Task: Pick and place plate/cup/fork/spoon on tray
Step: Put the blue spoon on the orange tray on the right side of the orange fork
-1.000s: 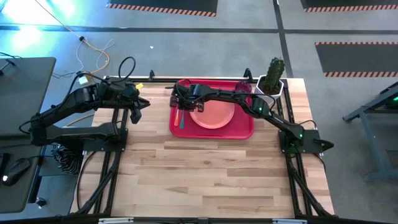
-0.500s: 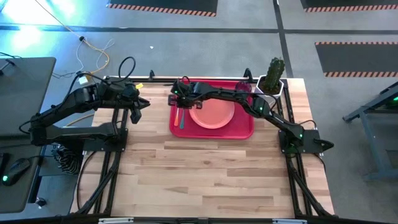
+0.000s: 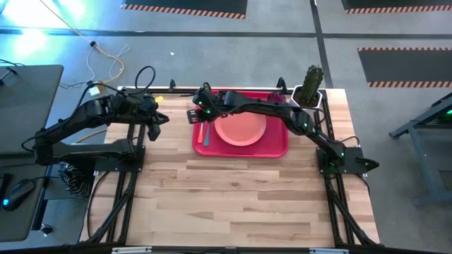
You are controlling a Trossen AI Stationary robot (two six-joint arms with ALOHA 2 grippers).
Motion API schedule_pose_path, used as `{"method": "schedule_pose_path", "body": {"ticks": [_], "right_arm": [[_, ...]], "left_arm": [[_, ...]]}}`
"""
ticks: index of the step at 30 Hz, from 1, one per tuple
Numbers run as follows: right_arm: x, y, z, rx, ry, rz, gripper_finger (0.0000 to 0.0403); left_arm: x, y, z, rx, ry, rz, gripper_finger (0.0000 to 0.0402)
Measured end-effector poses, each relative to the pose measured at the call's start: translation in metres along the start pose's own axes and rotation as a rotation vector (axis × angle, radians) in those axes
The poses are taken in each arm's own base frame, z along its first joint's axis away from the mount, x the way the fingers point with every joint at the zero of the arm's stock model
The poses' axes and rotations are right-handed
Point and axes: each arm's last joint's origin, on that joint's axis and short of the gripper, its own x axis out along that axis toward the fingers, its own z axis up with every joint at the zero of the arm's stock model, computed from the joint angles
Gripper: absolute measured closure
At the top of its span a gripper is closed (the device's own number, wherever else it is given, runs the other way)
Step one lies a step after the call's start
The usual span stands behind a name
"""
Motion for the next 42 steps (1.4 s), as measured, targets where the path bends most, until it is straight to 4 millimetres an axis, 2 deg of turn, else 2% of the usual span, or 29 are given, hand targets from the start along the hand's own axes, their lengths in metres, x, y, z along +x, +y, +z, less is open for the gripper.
{"method": "schedule_pose_path", "body": {"ticks": [3,9,16,27,37,42], "right_arm": [[-0.018,0.008,-0.005,-0.048,-0.012,-0.014,0.0334],[-0.069,0.022,-0.01,-0.101,-0.118,-0.064,0.0334],[-0.121,0.026,-0.004,-0.161,-0.22,-0.065,0.0334],[-0.194,0.019,0.013,-0.287,-0.346,-0.049,0.0334],[-0.255,0.002,0.019,-0.397,-0.396,-0.063,0.0334],[-0.277,-0.005,0.019,-0.442,-0.417,-0.071,0.0334]], "left_arm": [[0.002,0.0,-0.002,-0.014,0.009,0.002,0.036],[0.01,0.001,-0.007,-0.042,0.037,0.012,0.036],[0.033,0.002,-0.009,-0.062,0.049,0.019,0.036],[0.087,0.001,0.009,-0.046,0.084,0.039,0.036],[0.143,0.001,0.013,-0.05,0.18,0.054,0.036],[0.167,0.002,0.01,-0.087,0.227,0.066,0.036]]}}
